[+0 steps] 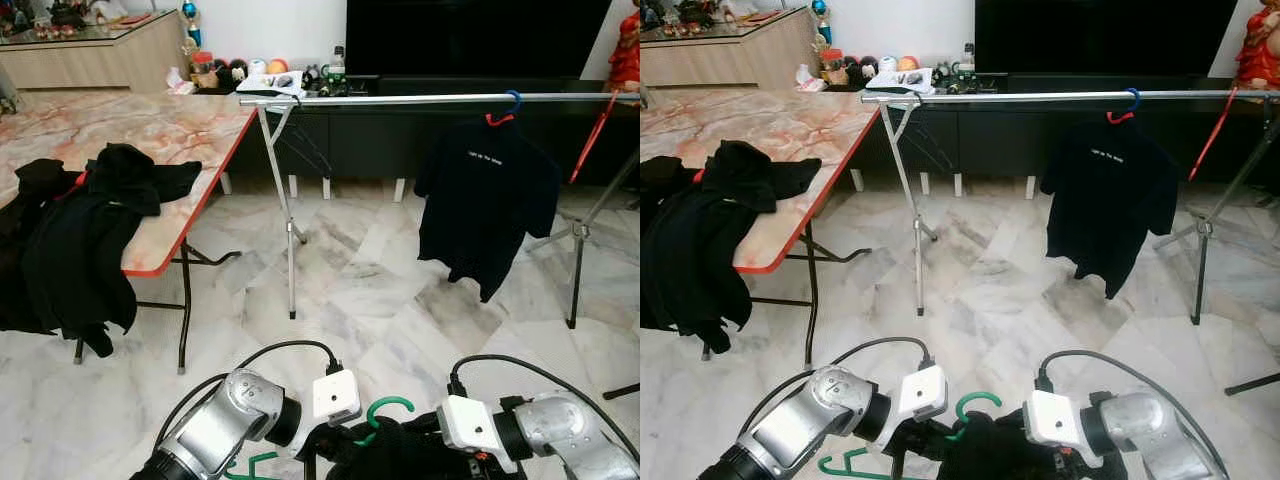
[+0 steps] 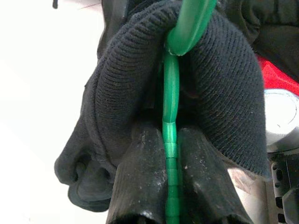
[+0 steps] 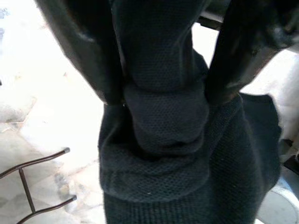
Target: Hang hanger
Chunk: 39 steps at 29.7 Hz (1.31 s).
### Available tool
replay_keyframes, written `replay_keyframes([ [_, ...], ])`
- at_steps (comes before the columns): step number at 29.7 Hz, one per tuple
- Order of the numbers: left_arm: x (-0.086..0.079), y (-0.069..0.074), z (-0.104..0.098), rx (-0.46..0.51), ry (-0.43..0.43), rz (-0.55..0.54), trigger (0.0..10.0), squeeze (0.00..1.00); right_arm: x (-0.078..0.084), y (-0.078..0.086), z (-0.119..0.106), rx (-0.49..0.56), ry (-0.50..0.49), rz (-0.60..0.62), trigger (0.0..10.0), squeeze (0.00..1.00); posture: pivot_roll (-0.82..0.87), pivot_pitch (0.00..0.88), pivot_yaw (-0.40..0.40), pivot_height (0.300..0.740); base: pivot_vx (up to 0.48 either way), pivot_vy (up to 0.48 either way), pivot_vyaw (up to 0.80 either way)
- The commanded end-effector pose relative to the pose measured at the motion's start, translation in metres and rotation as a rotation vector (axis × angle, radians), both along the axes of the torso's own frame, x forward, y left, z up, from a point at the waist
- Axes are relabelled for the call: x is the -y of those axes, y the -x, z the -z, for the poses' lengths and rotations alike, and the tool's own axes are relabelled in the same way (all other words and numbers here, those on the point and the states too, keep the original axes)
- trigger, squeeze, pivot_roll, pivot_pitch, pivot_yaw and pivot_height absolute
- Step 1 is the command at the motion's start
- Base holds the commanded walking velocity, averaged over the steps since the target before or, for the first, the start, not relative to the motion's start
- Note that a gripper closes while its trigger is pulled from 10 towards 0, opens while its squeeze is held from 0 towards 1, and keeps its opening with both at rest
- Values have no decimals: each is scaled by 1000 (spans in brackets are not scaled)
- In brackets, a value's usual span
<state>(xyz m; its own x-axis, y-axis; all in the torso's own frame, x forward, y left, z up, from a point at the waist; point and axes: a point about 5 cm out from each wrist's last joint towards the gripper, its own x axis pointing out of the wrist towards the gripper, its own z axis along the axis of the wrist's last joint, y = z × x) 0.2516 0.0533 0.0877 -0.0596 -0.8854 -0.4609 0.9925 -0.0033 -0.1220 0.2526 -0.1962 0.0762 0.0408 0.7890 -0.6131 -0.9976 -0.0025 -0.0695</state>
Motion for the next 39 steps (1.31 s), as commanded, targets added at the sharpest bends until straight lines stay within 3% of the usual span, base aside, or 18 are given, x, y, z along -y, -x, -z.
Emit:
replay_keyframes([
  [1, 5, -1, -11, 42, 22, 29, 10000, 0, -2, -1, 0, 5, 4, -14, 0, 0, 62, 63, 41, 740, 0, 0, 0],
  [39, 6, -2, -11, 67, 12, 15, 10000, 0, -5, -2, 7, 10, 9, 8, 0, 0, 64, 66, 39, 740, 0, 0, 0],
])
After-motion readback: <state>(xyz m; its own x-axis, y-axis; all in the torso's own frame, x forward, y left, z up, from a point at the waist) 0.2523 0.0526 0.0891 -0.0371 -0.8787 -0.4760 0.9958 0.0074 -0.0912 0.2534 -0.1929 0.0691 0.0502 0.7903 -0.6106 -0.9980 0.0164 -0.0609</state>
